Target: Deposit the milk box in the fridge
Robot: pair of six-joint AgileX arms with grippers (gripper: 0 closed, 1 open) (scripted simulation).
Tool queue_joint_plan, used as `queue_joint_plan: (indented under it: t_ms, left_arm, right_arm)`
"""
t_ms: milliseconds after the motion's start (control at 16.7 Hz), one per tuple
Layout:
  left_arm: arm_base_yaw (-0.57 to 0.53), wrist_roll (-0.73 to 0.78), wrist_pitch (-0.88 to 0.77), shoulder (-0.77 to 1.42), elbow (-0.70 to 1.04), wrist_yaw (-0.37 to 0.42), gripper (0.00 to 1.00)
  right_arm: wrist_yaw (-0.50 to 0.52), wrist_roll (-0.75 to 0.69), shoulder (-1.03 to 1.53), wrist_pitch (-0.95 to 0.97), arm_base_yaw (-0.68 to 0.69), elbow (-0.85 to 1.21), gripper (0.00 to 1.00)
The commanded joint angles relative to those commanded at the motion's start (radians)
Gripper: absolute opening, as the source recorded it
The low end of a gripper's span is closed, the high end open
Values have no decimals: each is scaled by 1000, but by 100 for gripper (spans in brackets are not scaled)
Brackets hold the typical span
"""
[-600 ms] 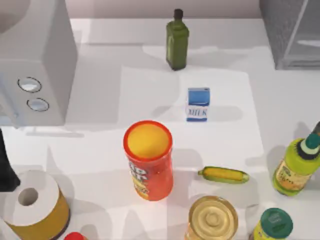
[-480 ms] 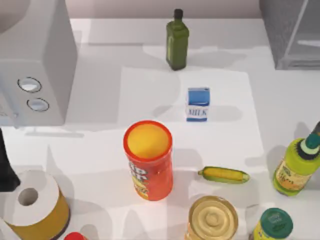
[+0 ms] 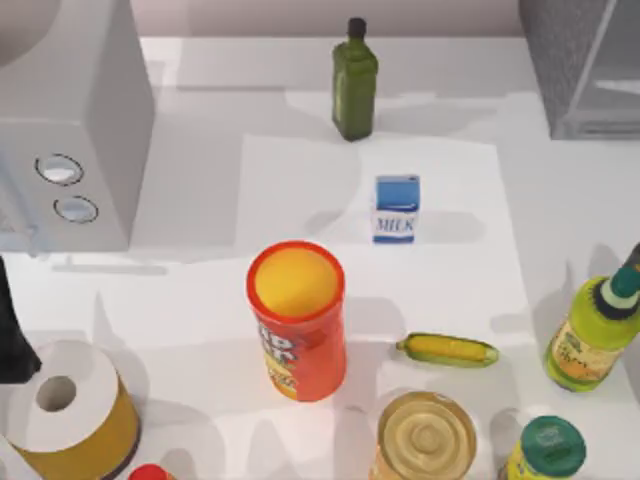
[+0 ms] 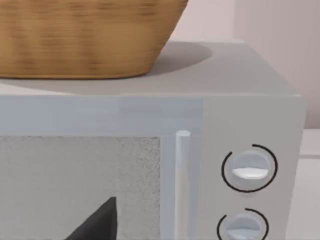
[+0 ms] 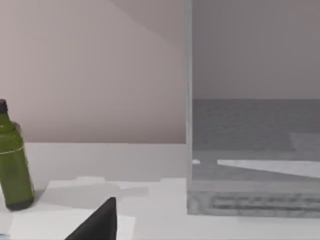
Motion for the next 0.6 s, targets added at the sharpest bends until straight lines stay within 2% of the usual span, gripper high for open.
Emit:
queue_joint_plan:
  t_ms: [600]
  left_arm:
    - [0,0,0,0,0,0,100]
  right_arm:
    - [347,174,1159,455,402,452,100]
